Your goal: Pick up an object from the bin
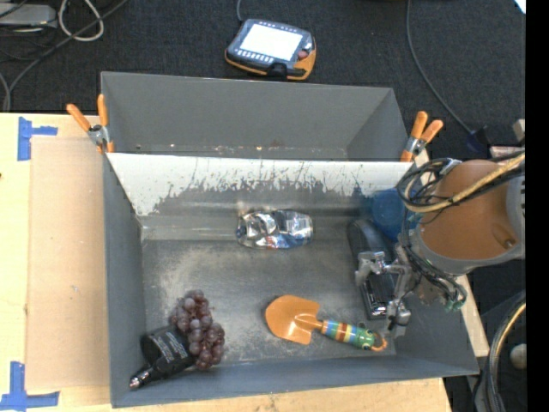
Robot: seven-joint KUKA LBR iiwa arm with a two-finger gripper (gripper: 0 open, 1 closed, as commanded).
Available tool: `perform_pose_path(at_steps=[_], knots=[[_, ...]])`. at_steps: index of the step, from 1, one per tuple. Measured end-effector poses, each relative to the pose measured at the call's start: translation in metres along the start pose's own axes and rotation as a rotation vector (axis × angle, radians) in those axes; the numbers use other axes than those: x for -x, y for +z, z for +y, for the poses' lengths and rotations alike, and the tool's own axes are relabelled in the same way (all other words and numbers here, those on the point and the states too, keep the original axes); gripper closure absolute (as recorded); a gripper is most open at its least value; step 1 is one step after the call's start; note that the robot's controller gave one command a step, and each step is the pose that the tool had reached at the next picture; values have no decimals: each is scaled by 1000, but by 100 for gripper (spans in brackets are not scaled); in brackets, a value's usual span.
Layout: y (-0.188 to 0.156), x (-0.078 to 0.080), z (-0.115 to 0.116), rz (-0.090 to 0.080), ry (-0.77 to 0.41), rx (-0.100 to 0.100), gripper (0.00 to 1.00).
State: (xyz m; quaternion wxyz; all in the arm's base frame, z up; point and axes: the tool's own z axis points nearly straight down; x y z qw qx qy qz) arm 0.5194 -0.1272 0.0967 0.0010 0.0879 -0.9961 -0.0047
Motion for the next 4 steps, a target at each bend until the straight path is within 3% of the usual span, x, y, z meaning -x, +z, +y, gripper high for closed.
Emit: perform_pose_path(at_steps=[1, 2, 3, 4], knots=[[13, 17, 9, -9, 12, -7, 0], [-73, -6, 5, -1, -16, -3, 0], [-21, -2, 60, -6, -31, -5, 0], [-13, 1, 71, -5, -3, -5, 0]])
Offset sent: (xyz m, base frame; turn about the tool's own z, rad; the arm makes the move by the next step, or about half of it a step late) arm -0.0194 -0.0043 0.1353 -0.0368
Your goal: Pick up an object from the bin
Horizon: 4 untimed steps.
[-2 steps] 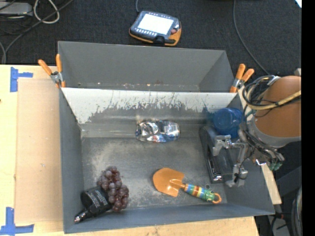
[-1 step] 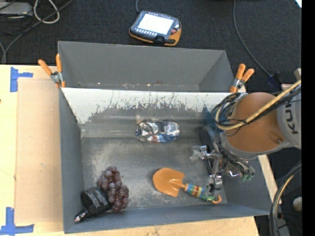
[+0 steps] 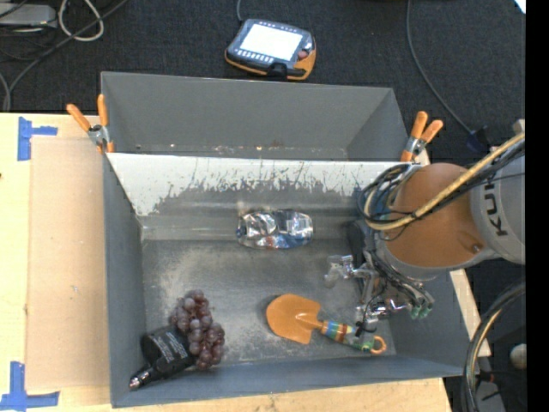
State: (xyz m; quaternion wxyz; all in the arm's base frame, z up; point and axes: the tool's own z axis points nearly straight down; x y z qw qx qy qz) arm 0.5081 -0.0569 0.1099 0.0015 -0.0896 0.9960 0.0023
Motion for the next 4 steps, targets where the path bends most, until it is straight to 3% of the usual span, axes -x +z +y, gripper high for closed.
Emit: perform_pose_path(at_steps=[1, 2, 3, 4], knots=[[2, 10, -18, -9, 24, 2, 0], [-7, 22, -7, -3, -143, 1, 0], [34, -9, 14, -2, 20, 1, 0], [41, -5, 30, 3, 35, 0, 0]])
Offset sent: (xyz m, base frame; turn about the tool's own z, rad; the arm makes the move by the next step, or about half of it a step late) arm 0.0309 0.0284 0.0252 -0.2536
